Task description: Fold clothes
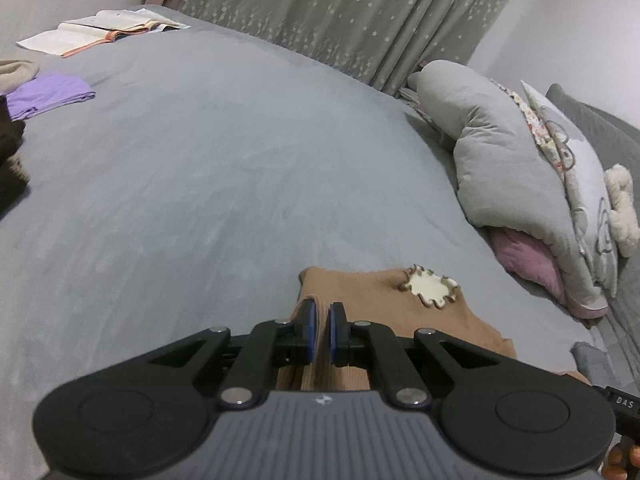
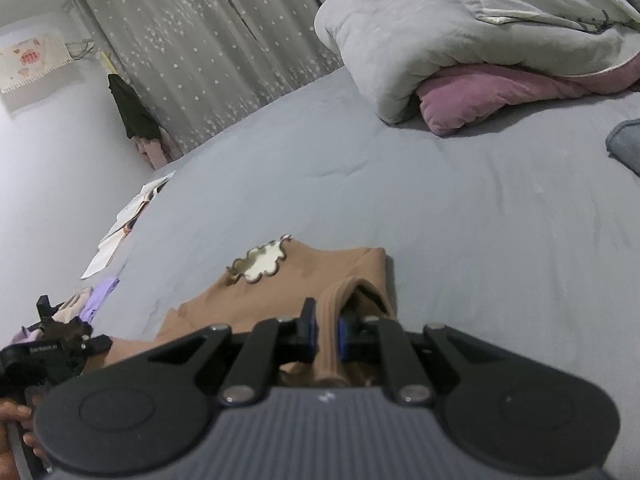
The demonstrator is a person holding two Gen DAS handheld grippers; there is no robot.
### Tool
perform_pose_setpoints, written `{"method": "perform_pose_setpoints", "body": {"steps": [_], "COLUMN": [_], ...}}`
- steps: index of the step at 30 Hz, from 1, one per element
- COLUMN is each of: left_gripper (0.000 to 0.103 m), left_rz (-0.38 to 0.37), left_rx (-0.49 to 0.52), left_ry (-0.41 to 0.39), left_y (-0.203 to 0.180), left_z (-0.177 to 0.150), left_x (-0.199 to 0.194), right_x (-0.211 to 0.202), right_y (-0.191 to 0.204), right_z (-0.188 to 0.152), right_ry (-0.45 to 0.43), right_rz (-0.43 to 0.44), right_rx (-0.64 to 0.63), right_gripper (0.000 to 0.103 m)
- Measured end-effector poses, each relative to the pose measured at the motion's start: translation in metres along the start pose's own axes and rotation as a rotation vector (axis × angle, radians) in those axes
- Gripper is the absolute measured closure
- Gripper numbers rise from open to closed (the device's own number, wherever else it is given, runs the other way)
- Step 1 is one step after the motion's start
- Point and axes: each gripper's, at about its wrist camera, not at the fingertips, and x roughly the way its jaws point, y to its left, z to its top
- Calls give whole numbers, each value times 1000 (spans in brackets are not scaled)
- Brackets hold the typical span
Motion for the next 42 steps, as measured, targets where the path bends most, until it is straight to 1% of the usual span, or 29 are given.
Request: {"method": "perform_pose_setpoints", "body": {"steps": [3, 10, 18, 21, 24, 28, 31, 34, 37, 38, 40, 41, 42], "left_gripper": [99, 99, 98, 98, 97, 95, 94, 94, 93, 92, 82, 74, 72], "left_rz": [36, 54, 55, 58, 60, 60, 56, 57, 64, 64, 61, 53, 48], "left_rx": [47, 71, 65, 53, 29, 16, -2, -9, 13, 17, 13, -2, -12], "left_ry": [19, 42, 58, 77, 101, 112, 111, 101, 66, 47, 18, 5, -2], "left_y": [-5, -7, -5, -3, 1, 2, 3, 4, 3, 4, 8, 13, 16], "left_z": [6, 19, 32, 36, 40, 45, 48, 49, 51, 53, 58, 62, 65], "left_x": [17, 45, 70, 81, 95, 106, 113, 118, 120, 119, 117, 116, 116], "right_x": [14, 43, 65, 74, 85, 93, 97, 102, 108, 110, 116, 119, 120], "right_y": [-3, -7, -16, -19, -23, -35, -41, -43, -49, -51, -58, -62, -65], "right_z": [6, 20, 30, 34, 35, 43, 50, 55, 57, 57, 59, 61, 62], "right_ry": [11, 18, 9, 9, 32, 45, 43, 37, 37, 37, 38, 38, 36], "right_rz": [-11, -18, -10, -8, -10, 24, 42, 41, 50, 54, 60, 62, 64], "right_rx": [-11, -20, 7, 20, 39, 85, 106, 109, 150, 165, 201, 225, 243], "right_gripper": [94, 94, 94, 94, 93, 93, 93, 93, 93, 93, 91, 90, 90]}}
